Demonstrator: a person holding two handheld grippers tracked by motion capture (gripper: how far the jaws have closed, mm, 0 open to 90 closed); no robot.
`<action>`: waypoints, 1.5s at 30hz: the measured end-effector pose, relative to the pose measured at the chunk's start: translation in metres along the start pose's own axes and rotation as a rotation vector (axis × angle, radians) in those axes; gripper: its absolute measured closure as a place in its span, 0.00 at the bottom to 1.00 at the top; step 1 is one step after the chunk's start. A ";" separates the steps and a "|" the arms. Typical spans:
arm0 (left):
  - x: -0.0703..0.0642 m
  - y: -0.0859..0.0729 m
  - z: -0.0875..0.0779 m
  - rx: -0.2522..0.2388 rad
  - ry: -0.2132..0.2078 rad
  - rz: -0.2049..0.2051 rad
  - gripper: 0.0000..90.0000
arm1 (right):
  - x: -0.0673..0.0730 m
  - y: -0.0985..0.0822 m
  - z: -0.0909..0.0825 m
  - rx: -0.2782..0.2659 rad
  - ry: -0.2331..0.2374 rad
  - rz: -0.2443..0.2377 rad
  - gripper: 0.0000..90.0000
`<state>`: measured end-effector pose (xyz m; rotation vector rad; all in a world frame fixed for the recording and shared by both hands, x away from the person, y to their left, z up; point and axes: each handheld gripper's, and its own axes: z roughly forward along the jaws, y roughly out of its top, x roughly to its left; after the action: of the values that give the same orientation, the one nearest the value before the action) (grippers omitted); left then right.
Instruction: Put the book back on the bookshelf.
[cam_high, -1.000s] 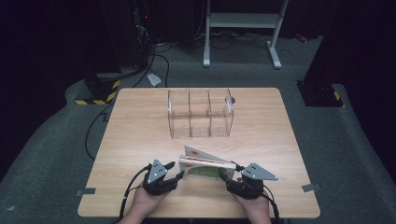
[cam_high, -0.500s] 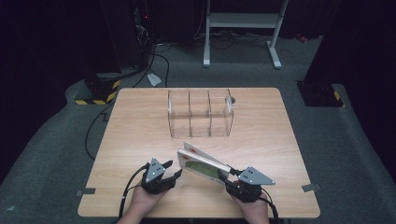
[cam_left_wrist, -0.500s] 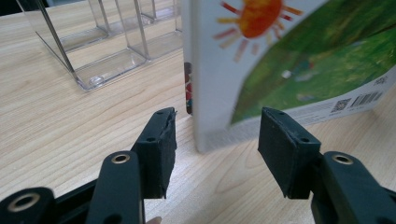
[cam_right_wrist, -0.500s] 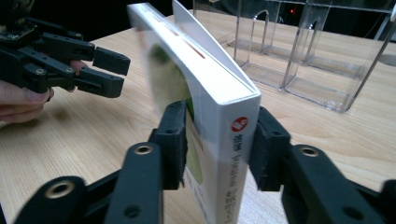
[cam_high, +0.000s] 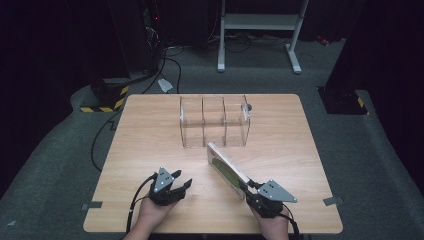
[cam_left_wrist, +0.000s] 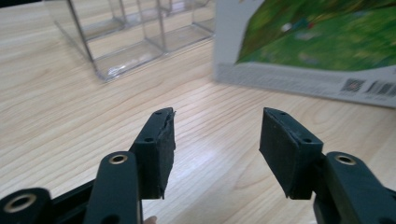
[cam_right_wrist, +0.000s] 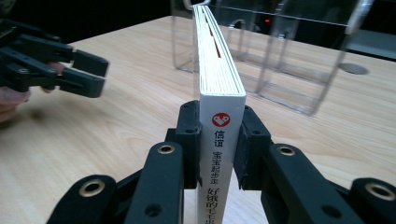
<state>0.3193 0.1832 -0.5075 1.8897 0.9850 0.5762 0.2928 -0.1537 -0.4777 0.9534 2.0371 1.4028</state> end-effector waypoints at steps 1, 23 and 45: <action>0.001 0.000 0.001 0.005 0.004 -0.009 0.49 | -0.001 0.000 -0.001 -0.002 -0.008 0.000 0.83; 0.039 -0.015 0.006 0.066 0.166 -0.095 0.46 | -0.012 -0.005 -0.012 -0.018 -0.133 0.078 0.75; 0.040 -0.015 0.008 0.093 0.148 -0.097 0.46 | -0.010 0.004 -0.003 0.025 -0.147 0.063 0.80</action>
<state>0.3420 0.2157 -0.5246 1.8896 1.2107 0.6289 0.2982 -0.1624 -0.4732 1.1063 1.9354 1.3014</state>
